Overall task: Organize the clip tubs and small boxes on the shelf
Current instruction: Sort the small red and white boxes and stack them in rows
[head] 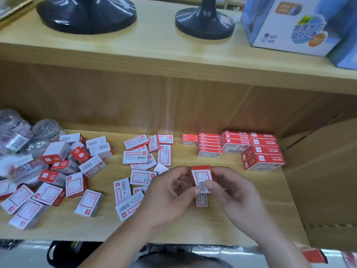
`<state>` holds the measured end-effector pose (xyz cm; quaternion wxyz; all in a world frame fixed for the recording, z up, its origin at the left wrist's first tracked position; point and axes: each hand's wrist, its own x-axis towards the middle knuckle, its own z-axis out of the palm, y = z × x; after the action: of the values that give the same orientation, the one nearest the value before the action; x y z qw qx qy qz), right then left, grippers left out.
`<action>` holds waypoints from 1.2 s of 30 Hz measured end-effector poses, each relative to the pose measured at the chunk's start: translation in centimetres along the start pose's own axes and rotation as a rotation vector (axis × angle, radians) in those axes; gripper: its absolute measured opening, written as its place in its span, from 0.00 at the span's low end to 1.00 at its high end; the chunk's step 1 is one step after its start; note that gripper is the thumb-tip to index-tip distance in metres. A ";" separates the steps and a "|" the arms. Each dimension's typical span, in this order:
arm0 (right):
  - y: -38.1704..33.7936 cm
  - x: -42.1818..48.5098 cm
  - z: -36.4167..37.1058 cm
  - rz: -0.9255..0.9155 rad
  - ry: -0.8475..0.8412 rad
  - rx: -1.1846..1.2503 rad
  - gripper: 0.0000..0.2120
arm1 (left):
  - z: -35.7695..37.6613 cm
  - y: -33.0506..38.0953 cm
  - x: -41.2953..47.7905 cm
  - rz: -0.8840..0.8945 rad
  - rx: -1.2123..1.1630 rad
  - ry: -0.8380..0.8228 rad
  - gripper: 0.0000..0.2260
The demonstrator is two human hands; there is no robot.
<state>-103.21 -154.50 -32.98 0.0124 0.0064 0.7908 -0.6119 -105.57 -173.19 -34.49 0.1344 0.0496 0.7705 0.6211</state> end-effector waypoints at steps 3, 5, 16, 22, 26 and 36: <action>0.5 0.5 -0.2 -0.004 -0.035 -0.128 0.11 | -0.1 -0.1 0.3 -0.019 0.013 0.026 0.17; 0.5 0.8 -0.5 -0.005 -0.067 -0.195 0.13 | -0.1 0.1 0.4 -0.009 -0.006 0.021 0.17; 0.4 2.0 -1.0 0.229 0.044 0.119 0.07 | -0.5 0.6 2.2 -0.013 -0.217 0.041 0.10; 0.9 1.9 -1.1 0.124 0.130 0.107 0.10 | -0.2 -0.3 2.3 0.054 -0.072 0.051 0.10; 1.9 2.4 -1.3 0.055 0.198 -0.032 0.14 | -0.3 -1.2 3.2 0.166 0.128 0.110 0.11; 8.4 6.4 -1.6 0.074 0.317 -0.500 0.03 | 1.8 -2.0 9.5 0.367 0.831 0.129 0.07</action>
<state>-109.39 -150.88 -40.88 -0.0878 0.1274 0.9083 -0.3886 -114.02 -169.66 -38.17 -0.0573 0.1963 0.9395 0.2747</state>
